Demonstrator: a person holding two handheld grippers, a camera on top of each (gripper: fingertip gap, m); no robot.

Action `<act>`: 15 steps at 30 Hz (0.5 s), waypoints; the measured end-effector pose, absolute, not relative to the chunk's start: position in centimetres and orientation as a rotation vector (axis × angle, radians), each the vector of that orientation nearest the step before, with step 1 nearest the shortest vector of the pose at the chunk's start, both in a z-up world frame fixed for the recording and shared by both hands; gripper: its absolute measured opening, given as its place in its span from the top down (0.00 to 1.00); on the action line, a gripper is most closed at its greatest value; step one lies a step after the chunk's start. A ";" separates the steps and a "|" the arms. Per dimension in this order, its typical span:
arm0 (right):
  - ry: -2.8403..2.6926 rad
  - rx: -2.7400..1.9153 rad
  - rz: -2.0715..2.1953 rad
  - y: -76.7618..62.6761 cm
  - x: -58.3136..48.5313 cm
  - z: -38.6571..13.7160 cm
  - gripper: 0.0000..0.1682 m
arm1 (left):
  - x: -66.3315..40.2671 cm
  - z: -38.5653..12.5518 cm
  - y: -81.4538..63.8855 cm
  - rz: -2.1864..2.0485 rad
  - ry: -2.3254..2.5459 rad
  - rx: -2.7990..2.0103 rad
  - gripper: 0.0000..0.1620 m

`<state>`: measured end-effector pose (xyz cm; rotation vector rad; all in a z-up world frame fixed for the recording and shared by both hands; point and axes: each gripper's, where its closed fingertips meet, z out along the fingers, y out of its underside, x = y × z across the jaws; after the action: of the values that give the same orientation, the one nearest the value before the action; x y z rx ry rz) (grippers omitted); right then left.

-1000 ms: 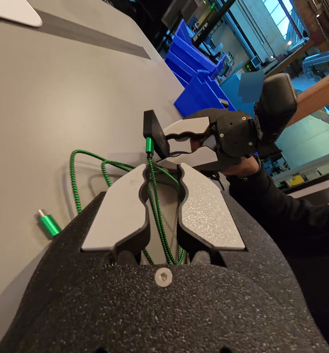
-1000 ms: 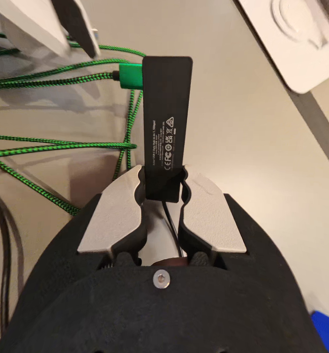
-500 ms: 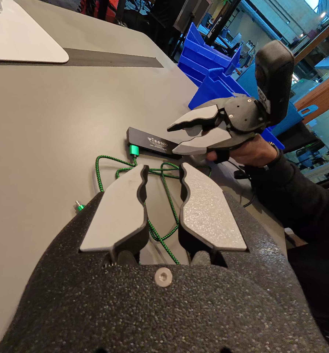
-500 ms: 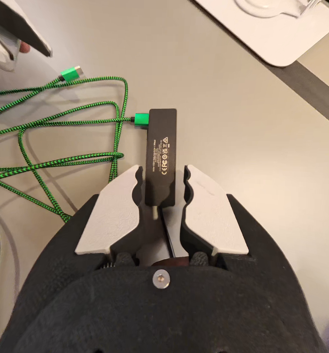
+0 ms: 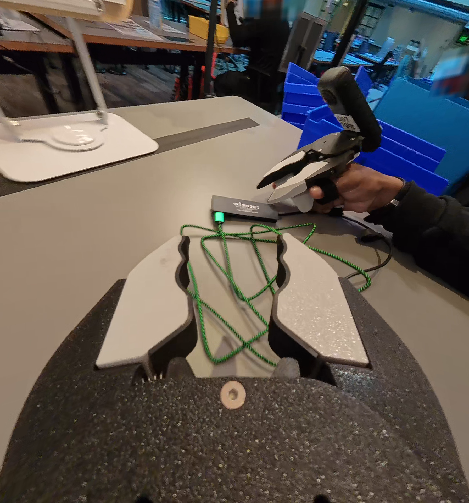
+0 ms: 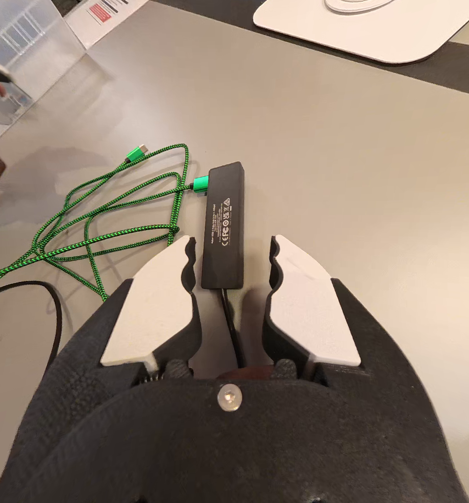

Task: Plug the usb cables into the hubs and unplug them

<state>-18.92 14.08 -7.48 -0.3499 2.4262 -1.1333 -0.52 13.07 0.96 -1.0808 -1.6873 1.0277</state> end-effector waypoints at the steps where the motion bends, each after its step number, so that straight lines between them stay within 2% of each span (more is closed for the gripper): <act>1: 2.426 -0.351 -1.126 14.1 -18.9 -7.5 0.69 | 1.2 1.2 13.1 1.054 -1.716 -1.064 0.62; 7: 2.464 -0.392 -1.102 14.2 -18.5 -8.0 0.69 | 16.9 3.8 9.6 1.250 -2.111 -0.949 0.62; 10: 2.469 -0.385 -1.098 14.2 -18.6 -8.1 0.69 | 27.1 5.3 6.2 1.331 -2.383 -0.760 0.65; 12: 2.470 -0.382 -1.096 14.2 -18.6 -8.1 0.69 | 33.3 3.9 4.0 1.267 -2.606 -0.651 0.67; 15: 2.481 -0.387 -1.095 14.2 -18.6 -8.2 0.70 | 40.3 -2.0 2.0 0.906 -2.923 -0.492 0.67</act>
<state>-18.61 14.15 -8.18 -0.3873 2.4812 -1.0954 40.33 2.01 -2.02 -0.4921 -2.9234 0.9064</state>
